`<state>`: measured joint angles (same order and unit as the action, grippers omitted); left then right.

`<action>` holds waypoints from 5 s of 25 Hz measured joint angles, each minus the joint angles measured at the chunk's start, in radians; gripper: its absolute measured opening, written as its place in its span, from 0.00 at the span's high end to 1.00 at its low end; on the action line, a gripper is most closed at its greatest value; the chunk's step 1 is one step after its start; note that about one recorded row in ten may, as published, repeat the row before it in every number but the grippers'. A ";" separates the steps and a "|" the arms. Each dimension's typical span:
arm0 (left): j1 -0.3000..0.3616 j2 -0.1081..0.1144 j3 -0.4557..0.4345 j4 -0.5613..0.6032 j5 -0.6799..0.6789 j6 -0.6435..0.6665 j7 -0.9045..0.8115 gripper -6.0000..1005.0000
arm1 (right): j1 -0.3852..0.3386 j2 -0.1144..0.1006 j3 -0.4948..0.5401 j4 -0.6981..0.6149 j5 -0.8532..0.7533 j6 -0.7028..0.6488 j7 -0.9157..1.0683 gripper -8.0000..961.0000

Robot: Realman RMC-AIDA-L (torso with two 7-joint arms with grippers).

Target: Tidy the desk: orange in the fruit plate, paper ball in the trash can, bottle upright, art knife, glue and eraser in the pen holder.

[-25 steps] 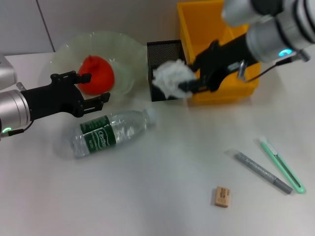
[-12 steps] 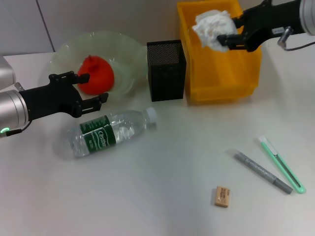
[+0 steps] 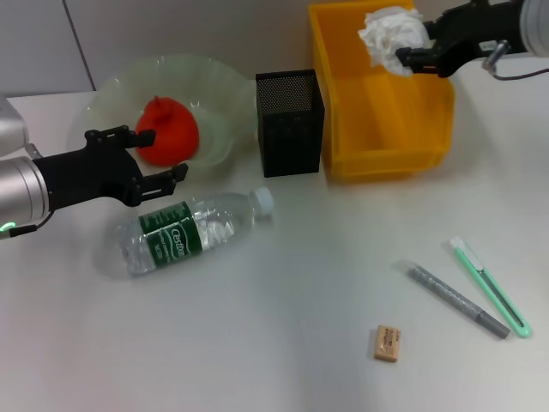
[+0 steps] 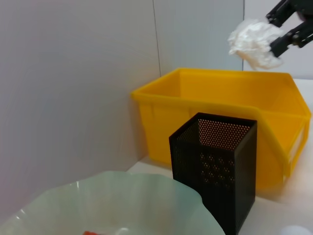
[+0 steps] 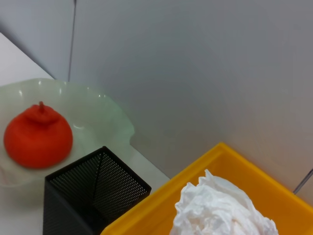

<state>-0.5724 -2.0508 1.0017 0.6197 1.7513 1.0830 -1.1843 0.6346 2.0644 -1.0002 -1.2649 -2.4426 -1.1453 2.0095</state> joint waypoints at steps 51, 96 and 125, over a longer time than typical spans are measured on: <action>0.016 -0.011 -0.026 0.016 -0.054 0.005 -0.037 0.29 | -0.280 -0.014 0.315 0.246 0.809 -0.566 -0.541 0.26; -0.273 -0.029 0.476 0.360 0.489 0.085 -0.719 0.29 | -0.231 -0.064 0.420 0.452 0.771 -0.435 -0.585 0.26; -0.348 -0.029 0.657 0.253 0.600 -0.071 -0.968 0.29 | -0.234 -0.064 0.420 0.463 0.752 -0.438 -0.604 0.26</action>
<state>-0.9203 -2.0800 1.6584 0.8726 2.3513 1.0123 -2.1520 0.4004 2.0003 -0.5803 -0.8014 -1.6910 -1.5831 1.4060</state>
